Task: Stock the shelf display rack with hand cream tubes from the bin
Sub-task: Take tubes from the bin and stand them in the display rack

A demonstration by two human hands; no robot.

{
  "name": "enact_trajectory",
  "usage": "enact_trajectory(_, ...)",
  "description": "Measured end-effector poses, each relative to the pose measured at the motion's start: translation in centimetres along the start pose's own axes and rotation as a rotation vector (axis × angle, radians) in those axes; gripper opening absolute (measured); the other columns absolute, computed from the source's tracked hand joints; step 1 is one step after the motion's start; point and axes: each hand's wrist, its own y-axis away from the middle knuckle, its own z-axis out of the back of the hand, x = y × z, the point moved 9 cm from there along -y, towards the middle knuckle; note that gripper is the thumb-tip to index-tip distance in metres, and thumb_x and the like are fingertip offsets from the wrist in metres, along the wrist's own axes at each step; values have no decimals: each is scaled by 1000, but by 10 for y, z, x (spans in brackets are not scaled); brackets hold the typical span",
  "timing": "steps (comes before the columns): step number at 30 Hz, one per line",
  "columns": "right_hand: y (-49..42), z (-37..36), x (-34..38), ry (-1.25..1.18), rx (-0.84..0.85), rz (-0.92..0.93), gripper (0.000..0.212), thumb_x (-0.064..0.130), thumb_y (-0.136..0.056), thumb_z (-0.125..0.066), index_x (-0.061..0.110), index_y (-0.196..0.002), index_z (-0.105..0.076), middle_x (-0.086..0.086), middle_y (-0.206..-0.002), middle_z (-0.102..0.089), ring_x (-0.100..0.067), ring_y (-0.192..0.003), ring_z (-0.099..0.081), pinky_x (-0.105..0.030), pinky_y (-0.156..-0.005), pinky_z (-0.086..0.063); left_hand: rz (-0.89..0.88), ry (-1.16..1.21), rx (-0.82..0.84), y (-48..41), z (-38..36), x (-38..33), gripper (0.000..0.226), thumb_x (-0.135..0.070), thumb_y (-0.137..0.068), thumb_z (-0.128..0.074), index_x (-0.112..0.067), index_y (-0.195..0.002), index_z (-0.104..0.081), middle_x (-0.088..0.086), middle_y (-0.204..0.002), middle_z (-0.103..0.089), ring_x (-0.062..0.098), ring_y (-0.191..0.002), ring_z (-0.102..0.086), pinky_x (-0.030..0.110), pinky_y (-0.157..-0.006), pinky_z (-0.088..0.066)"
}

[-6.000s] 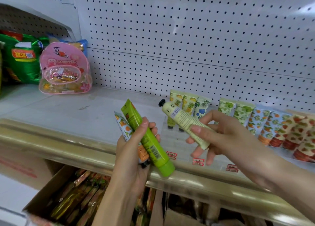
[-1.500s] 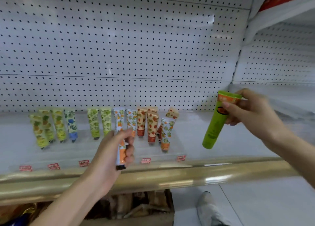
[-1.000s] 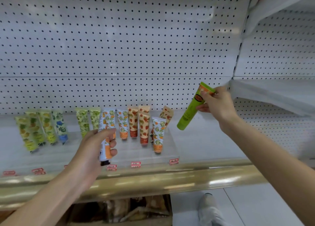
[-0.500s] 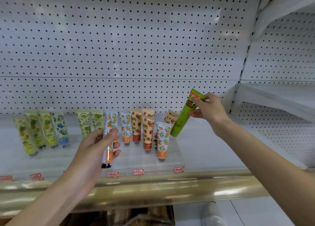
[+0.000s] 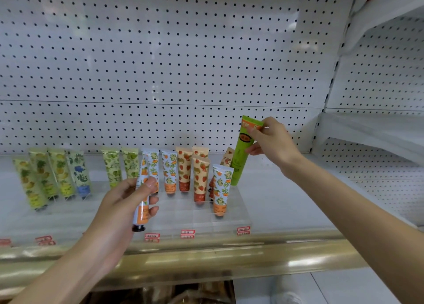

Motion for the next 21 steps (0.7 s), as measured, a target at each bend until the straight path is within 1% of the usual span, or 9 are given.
enact_trajectory(3, 1, -2, 2, -2, 25, 13, 17, 21, -96, -52, 6, -94, -44, -13, -89, -64, -24, -65, -65, -42, -73, -57, 3, 15, -9, -2, 1, 1, 26, -21, -82, -62, -3, -101, -63, 2, -79, -63, 7, -57, -59, 29, -66, -50)
enact_trajectory(5, 1, -3, 4, 2, 34, 33, 16, 21, -96, -52, 8, -90, -44, -14, -91, -65, -25, -66, -66, -42, -72, -57, 4, 18, -10, -3, 1, 2, 27, -21, -83, -62, -2, -103, -63, 3, -80, -62, 8, -58, -59, 29, -65, -50)
enact_trajectory(9, 2, -9, 4, 32, 60, 61, 19, 22, -96, -52, 15, -82, -42, -15, -88, -69, -26, -66, -67, -39, -69, -57, 0, 17, -4, -4, 0, 5, 28, -21, -83, -62, -1, -103, -62, 1, -76, -63, 8, -58, -59, 23, -57, -53)
enact_trajectory(15, 0, -13, 1, 33, 80, 43, 17, 21, -95, -53, 13, -84, -43, -15, -88, -68, -21, -60, -65, -30, -59, -53, 0, 30, 6, -3, -1, 6, 28, -23, -79, -63, -4, -100, -63, 2, -79, -64, 9, -62, -61, 25, -61, -54)
enact_trajectory(18, -3, -16, 6, 82, 101, 65, 18, 20, -96, -52, 13, -83, -42, -15, -85, -68, -22, -61, -65, -27, -56, -51, -4, 35, 24, -2, -1, 4, 32, -27, -74, -63, -8, -99, -66, 3, -87, -68, 9, -66, -63, 25, -64, -54)
enact_trajectory(21, -2, -20, 10, 132, 110, 97, 19, 19, -97, -50, 14, -82, -40, -15, -84, -65, -21, -60, -65, -25, -55, -51, -6, 53, 38, -1, -1, 1, 37, -39, -73, -70, -11, -97, -70, 4, -90, -71, 10, -68, -65, 23, -60, -55)
